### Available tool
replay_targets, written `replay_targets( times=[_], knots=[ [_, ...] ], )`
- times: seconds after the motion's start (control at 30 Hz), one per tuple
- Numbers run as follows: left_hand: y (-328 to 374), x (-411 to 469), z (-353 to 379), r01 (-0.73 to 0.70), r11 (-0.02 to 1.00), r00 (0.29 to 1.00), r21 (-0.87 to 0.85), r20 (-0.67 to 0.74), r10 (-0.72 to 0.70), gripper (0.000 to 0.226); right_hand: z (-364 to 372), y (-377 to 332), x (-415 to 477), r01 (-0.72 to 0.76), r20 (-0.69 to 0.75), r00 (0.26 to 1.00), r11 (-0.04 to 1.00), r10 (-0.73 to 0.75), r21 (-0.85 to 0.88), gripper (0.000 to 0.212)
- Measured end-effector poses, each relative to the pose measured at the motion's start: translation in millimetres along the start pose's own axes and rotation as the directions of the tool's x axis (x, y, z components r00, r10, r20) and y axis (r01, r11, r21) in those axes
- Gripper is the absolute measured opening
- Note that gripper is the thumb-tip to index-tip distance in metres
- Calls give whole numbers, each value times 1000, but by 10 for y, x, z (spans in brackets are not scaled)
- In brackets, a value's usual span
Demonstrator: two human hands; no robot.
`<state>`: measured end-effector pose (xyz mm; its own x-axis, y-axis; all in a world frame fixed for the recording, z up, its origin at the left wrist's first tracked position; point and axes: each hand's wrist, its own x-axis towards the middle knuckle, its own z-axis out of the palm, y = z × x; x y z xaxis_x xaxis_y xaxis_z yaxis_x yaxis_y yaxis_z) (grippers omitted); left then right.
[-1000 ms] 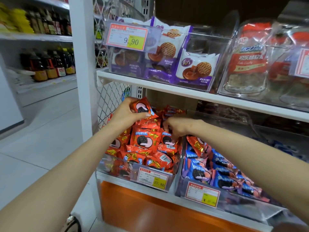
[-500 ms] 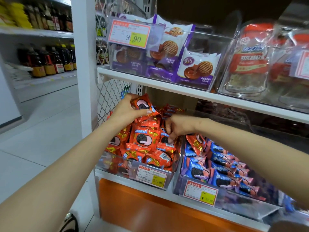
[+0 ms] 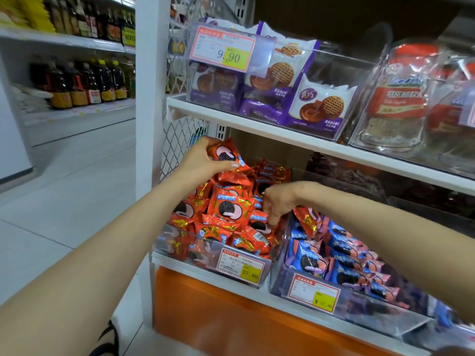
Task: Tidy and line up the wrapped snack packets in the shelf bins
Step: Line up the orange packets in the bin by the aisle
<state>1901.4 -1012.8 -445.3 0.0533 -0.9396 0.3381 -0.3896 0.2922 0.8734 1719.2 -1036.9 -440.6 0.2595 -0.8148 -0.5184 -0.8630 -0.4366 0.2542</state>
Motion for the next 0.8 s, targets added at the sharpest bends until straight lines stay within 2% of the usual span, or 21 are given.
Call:
replay_targets(
  times=[0.07,0.2,0.3,0.37,0.47,0.53,0.63,0.7,0.8],
  knots=[
    [-13,1,-17,1,1000,1000,-7,0,-1,66,-18,9,20,-6,34,999,998,4,62,30],
    [-18,-12,-36,12,1000,1000,-15,15,-12,67,-14,49,54,-13,-130,991,996,25,91,40],
    [-24,-12,-42,16,1000,1000,-10,16,-16,69,33,110,59,47,-179,984,976,-8,215,38],
    [-26,-9,-37,19,1000,1000,0,20,-19,69,77,98,64,59,-205,979,970,-9,237,34],
    [-12,-11,-12,16,1000,1000,18,21,-17,69,49,120,55,71,-171,985,957,-23,281,29],
    [-14,-9,-3,15,1000,1000,19,17,-15,69,-3,141,55,75,-140,990,943,-31,324,33],
    [-11,-2,6,17,1000,1000,19,11,-17,68,45,68,75,37,-252,968,984,8,174,46],
    [-7,5,19,15,999,1000,28,3,-15,67,103,15,90,-6,-353,935,997,32,76,43],
    [-5,15,45,16,999,1000,30,-2,-16,68,117,99,136,39,-290,957,975,26,217,32]
  ],
)
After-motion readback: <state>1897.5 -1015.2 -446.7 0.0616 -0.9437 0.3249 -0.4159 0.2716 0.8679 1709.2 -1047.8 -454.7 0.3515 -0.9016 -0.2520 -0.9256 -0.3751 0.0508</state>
